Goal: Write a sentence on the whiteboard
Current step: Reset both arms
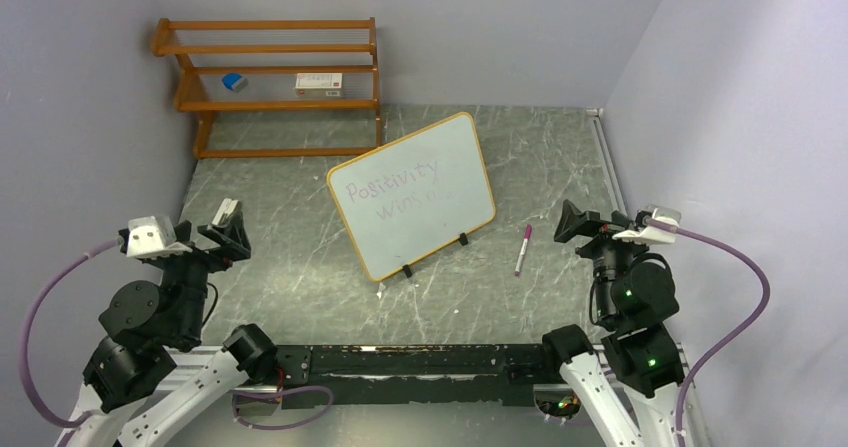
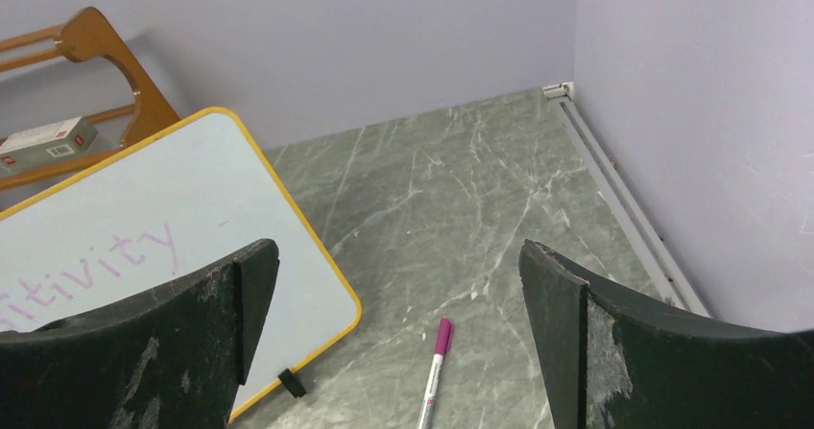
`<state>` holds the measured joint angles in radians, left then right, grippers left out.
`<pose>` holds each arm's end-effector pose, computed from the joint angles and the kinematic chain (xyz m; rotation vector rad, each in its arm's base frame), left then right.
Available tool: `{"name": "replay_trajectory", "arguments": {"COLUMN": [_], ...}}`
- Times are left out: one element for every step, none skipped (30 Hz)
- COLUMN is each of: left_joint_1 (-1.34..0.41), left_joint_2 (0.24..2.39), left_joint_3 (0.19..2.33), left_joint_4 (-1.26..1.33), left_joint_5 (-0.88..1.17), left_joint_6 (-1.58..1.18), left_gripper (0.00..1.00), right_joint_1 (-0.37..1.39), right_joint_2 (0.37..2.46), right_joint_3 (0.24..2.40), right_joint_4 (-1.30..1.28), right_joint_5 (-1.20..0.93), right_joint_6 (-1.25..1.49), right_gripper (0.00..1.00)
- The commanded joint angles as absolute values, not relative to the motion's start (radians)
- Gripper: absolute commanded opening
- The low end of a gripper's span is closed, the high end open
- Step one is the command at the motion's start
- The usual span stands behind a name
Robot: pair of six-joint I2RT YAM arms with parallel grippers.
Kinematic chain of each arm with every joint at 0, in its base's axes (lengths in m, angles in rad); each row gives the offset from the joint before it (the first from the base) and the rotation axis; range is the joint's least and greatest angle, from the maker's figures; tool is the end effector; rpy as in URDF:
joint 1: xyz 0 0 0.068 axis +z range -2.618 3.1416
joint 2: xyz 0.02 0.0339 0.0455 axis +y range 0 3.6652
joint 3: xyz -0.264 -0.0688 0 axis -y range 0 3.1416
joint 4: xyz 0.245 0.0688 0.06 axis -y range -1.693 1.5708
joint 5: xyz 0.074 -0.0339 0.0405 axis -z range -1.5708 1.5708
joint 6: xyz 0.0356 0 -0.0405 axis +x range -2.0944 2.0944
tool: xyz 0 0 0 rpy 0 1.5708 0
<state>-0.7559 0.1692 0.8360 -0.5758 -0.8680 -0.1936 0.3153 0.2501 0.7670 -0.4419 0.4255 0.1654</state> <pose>0.0272 0.0117 0.3654 -0.2837 1.4864 -0.1194 0.0556 0.0027 0.3601 0.2303 1.4851 0.0685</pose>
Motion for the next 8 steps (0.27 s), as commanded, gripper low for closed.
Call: {"name": "replay_trajectory", "arguments": {"left_joint_1": [-0.749, -0.749, -0.749, -0.749, -0.750, -0.749, -0.749, -0.749], "left_joint_2": [0.197, 0.199, 0.201, 0.202, 0.205, 0.206, 0.207, 0.210], "left_joint_3": [0.825, 0.823, 0.822, 0.819, 0.818, 0.818, 0.818, 0.818], "left_joint_4": [-0.538, -0.534, -0.529, -0.525, -0.522, -0.520, -0.519, -0.517], "left_joint_5": [-0.881, -0.881, -0.879, -0.878, -0.878, -0.877, -0.876, -0.876], "left_joint_6": [-0.170, -0.168, -0.168, -0.167, -0.166, -0.166, -0.166, -0.166], "left_gripper": [0.98, 0.98, 0.98, 0.98, 0.98, 0.98, 0.98, 0.98], "right_joint_1": [0.311, 0.311, 0.310, 0.310, 0.310, 0.310, 0.310, 0.310], "right_joint_2": [0.240, 0.236, 0.233, 0.230, 0.229, 0.229, 0.229, 0.228], "right_joint_3": [0.754, 0.750, 0.744, 0.739, 0.736, 0.734, 0.733, 0.733], "right_joint_4": [-0.402, -0.398, -0.388, -0.381, -0.378, -0.379, -0.378, -0.377], "right_joint_5": [0.422, 0.416, 0.415, 0.410, 0.410, 0.408, 0.407, 0.401], "right_joint_6": [0.129, 0.125, 0.124, 0.121, 0.119, 0.121, 0.119, 0.117], "right_gripper": [1.00, 1.00, 1.00, 1.00, 1.00, 1.00, 1.00, 1.00]}}
